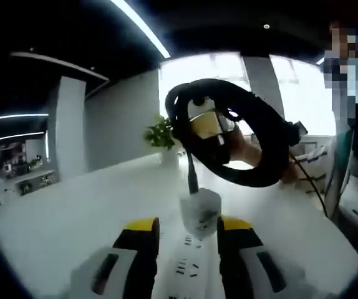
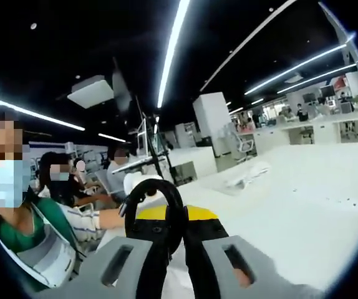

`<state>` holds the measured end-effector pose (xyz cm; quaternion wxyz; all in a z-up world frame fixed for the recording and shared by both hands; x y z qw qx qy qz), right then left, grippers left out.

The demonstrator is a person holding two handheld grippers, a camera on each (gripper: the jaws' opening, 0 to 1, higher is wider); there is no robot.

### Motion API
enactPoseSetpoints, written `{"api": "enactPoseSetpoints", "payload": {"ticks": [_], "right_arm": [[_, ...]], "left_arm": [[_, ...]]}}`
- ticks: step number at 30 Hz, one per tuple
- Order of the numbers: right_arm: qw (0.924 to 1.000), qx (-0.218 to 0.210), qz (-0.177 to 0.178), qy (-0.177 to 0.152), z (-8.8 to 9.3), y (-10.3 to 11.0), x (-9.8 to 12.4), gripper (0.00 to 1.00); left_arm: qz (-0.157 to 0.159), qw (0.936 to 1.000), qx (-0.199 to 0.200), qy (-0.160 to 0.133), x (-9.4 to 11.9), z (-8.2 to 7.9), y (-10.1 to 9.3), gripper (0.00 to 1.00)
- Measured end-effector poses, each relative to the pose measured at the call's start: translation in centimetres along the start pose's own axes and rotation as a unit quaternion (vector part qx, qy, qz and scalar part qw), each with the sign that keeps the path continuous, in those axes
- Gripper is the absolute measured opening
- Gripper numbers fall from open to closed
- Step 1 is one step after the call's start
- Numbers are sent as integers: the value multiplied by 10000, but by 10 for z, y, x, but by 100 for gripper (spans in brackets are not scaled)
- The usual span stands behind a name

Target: Straighten the power strip on the desk, plug the charger into it

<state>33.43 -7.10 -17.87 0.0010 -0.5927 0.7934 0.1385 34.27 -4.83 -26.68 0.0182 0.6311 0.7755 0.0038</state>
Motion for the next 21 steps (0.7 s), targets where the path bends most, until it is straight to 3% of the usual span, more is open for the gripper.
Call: {"api": "enactPoseSetpoints", "payload": {"ticks": [8,21], "right_arm": [[9999,-55,-138,-29,1,8,-3,6],[9994,-213,-259,-33,3,13,-7,6]], "left_arm": [[383,9993,-41,20,-11,1,-14,38],[604,9981,-86,-25,-12,-1,-25,31]]}}
Point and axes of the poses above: the point that each gripper's makers call its tool centre point, and the gripper's own axes: x roughly backward along the fingers, y roughly to its left, z roughly out of its underside, the point moved 1 cm from there along x, roughly backward along the fingers, and after that the axes turned 11 degrees about -y, right-handed, at the moved point
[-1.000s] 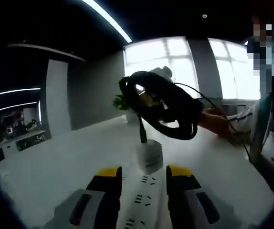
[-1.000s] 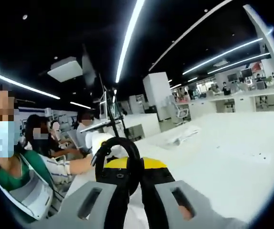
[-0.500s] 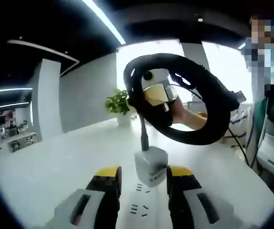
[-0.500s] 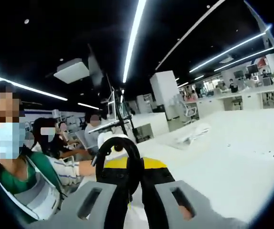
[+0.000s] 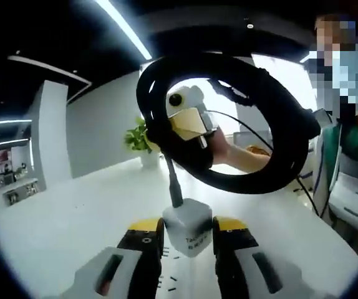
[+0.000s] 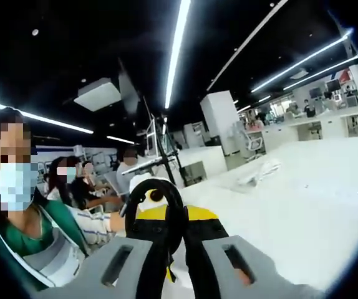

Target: Straighten the power strip on the desk, plug the charger into it

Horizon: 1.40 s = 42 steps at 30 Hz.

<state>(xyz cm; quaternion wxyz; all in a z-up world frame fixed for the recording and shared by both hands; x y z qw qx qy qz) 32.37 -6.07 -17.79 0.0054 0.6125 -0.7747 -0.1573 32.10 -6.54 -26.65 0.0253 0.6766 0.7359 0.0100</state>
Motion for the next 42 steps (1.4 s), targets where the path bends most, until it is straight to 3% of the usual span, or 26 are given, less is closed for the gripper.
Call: {"api": "enactPoseSetpoints", "payload": {"ticks": [15,19,24,30,38,42], "right_arm": [[9995,72,146,-258,2,-1,9,7],[9985,345,277,-337,-2,-4,10,7],[9929,1103,448,-28,6,0,6,8],[9884,1419,511,183,12,3,1,9],[9693,2302,737,455,10,1,1,11],[9603,2553,931,634,10,-7,5,17]], "left_arm": [[-507,9980,324,208,-6,2,-4,29],[-652,9968,372,265,-5,1,-4,29],[-772,9956,385,354,-6,5,-2,28],[-869,9946,338,459,-7,9,-4,28],[-1064,9927,296,484,-8,9,-4,28],[-1144,9921,226,457,-8,6,-5,28]]}}
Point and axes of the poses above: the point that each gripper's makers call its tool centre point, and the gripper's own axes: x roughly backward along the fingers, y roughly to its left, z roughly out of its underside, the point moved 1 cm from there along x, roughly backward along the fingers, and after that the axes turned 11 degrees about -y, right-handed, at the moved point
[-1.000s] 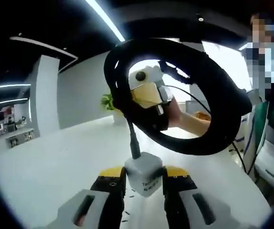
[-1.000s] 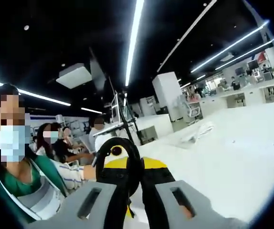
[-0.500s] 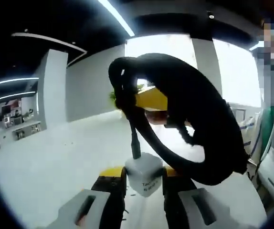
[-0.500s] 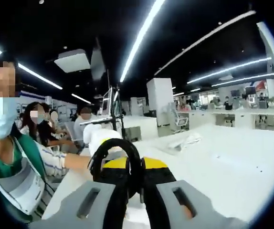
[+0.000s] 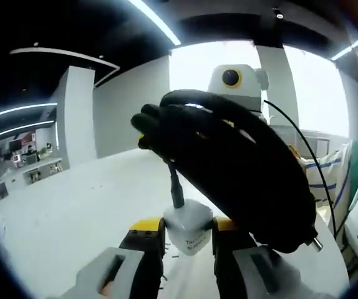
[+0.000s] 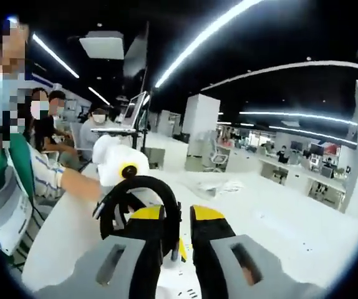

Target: Straighten the power strip on the desk, plug the charger into it

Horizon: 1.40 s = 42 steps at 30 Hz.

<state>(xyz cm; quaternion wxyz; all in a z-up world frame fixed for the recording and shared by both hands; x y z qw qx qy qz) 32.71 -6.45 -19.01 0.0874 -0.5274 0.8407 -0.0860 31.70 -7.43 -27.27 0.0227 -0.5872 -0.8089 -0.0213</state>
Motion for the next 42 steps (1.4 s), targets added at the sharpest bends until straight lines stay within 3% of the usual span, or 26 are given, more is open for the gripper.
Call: {"api": "enactPoseSetpoints", "payload": {"ticks": [9,15,17,22,25,31,37,42], "right_arm": [[9995,-21,241,209,7,-8,3,21],[9987,-115,361,353,15,-5,0,17],[9985,-109,393,360,15,-3,0,11],[9981,173,395,450,13,3,-1,9],[9980,117,322,524,18,3,1,8],[9954,-940,74,139,16,-2,6,7],[9778,-2067,-179,-281,15,-12,15,7],[9682,-2391,-541,-507,11,-13,22,7]], "left_arm": [[-493,9986,176,-85,-4,-3,6,28],[-877,9961,60,-61,-8,-2,7,28],[-1020,9947,-127,-23,-8,-2,9,28],[-1026,9947,-16,-73,-12,-4,6,29],[-970,9952,116,-75,-16,-2,5,29],[-885,9959,124,-115,-20,-4,2,29],[-749,9971,-67,-111,-21,-6,3,30],[-437,9985,-258,-220,-23,-12,-1,30]]}}
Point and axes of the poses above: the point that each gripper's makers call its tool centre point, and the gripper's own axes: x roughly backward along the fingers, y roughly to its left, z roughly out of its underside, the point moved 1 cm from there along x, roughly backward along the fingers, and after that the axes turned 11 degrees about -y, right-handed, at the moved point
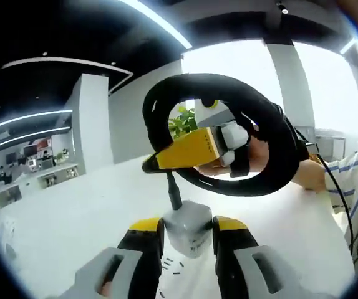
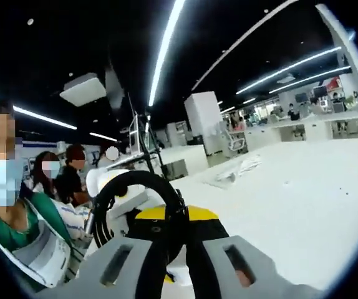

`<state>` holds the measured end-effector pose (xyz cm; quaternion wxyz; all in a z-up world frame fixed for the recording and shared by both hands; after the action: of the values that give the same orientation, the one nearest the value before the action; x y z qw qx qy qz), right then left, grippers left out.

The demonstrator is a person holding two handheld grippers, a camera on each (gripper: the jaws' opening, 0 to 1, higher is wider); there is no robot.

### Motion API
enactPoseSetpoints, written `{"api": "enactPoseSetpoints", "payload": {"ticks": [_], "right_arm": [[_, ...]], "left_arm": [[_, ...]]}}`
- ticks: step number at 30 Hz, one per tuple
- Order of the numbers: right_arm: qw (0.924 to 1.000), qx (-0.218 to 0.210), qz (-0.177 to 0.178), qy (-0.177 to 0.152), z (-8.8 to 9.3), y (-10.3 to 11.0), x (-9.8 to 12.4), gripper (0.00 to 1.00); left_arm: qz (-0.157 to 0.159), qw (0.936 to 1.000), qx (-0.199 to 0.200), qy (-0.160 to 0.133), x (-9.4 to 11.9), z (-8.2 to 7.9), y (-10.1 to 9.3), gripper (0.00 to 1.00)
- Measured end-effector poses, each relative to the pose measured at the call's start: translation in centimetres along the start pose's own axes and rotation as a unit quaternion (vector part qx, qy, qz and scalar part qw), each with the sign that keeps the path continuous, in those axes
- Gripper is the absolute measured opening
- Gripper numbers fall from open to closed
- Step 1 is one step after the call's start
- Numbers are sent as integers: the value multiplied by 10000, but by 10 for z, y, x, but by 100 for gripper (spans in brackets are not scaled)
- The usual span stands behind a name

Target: Straighten the power strip on the desk, plug the charger into it

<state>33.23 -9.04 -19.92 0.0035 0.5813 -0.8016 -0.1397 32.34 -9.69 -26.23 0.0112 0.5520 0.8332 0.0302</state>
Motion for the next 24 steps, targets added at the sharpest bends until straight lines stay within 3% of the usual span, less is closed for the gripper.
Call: {"api": "enactPoseSetpoints", "payload": {"ticks": [5,11,20,24], "right_arm": [[9983,-237,-527,-116,0,18,-3,7],[9980,-107,-619,-13,1,24,-5,7],[9997,19,-145,-206,-7,8,-4,7],[9995,73,128,-289,-4,-4,-4,7]], "left_arm": [[382,9991,44,-177,0,-6,-8,30],[507,9986,-22,-162,0,-7,-12,30],[354,9989,171,-243,-14,-11,4,28],[189,9994,263,-155,-24,-5,13,28]]}}
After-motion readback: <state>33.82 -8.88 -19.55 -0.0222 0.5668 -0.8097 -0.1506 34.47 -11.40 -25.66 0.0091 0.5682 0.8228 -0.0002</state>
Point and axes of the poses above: the point that each gripper's makers call its tool centre point, and the gripper's own axes: x roughly backward along the fingers, y roughly to its left, z roughly out of its underside, the point moved 1 cm from there along x, roughly backward along the fingers, and after that the axes turned 11 degrees about -y, right-handed, at the moved point
